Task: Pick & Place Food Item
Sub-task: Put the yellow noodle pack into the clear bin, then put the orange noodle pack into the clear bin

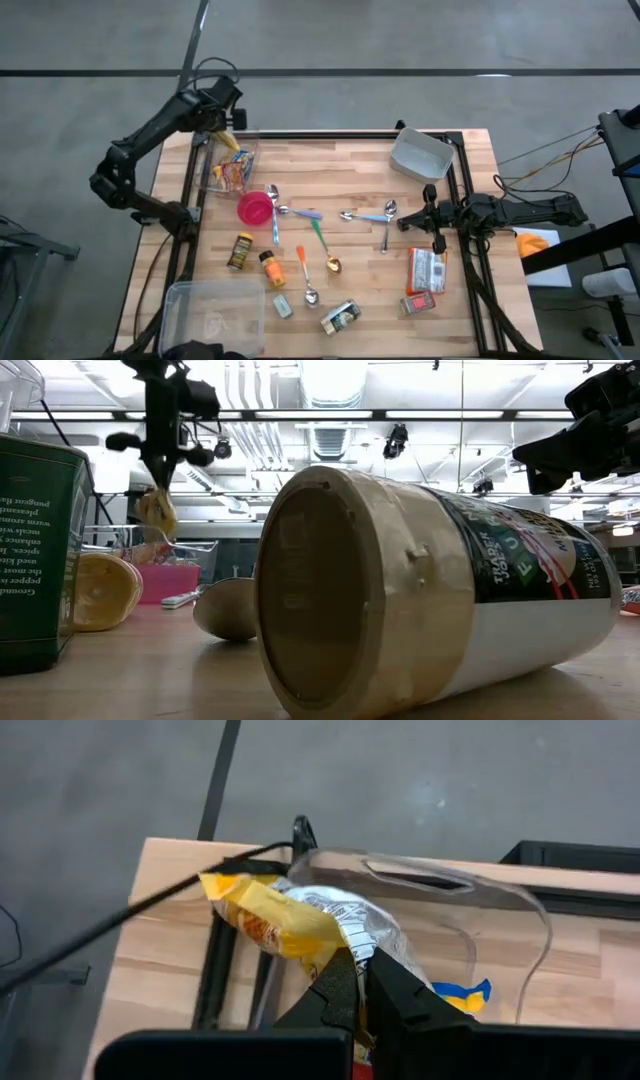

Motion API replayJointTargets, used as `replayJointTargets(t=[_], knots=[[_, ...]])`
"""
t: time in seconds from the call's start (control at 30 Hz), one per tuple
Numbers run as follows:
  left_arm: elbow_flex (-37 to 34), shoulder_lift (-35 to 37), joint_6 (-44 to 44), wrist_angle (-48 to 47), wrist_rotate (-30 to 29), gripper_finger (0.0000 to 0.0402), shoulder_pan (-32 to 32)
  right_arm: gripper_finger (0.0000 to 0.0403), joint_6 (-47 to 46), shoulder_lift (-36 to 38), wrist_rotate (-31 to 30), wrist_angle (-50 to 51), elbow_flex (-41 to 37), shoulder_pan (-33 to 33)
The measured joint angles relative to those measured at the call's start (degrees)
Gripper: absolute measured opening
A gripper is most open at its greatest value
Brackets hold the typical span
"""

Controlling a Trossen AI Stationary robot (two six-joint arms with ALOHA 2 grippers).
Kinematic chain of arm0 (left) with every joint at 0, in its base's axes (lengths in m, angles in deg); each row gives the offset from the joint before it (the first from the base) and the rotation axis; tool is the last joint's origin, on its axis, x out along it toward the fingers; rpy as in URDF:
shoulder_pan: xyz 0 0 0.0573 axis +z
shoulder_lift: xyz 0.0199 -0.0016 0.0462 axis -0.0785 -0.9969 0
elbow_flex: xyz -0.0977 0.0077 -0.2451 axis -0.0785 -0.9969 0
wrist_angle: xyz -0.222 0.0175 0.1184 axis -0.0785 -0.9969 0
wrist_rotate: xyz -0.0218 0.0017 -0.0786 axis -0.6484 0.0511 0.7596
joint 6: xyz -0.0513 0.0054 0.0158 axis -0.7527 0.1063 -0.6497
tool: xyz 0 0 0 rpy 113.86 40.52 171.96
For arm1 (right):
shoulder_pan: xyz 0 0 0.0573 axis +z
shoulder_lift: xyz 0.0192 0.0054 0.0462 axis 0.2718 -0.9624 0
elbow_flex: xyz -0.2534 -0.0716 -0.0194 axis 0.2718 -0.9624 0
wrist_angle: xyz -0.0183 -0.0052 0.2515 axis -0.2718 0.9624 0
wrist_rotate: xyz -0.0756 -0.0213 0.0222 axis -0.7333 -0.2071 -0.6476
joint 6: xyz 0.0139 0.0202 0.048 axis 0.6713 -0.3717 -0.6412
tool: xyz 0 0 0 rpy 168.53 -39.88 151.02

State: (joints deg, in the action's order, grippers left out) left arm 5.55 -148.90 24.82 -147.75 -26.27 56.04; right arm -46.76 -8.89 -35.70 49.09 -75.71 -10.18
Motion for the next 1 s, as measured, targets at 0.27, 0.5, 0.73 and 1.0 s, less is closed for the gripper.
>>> replayJointTargets(t=[0.27,0.5,0.73,1.0], knots=[[-4.98,0.02,0.21,5.29,0.63,0.0003,-0.01,0.0010,0.01,0.00,0.00,0.02,-0.01,0.01],[-5.52,0.02,0.98,5.85,1.54,0.0003,-0.01,0.0010,0.02,0.00,0.00,0.00,-0.01,0.01],[-5.51,0.02,1.48,5.58,2.84,0.0067,-0.03,0.0010,0.00,0.00,0.00,0.00,-0.01,0.01],[-5.49,0.02,1.51,5.70,4.17,0.0213,-0.05,0.0010,0.02,0.00,0.00,0.01,0.00,0.01]])
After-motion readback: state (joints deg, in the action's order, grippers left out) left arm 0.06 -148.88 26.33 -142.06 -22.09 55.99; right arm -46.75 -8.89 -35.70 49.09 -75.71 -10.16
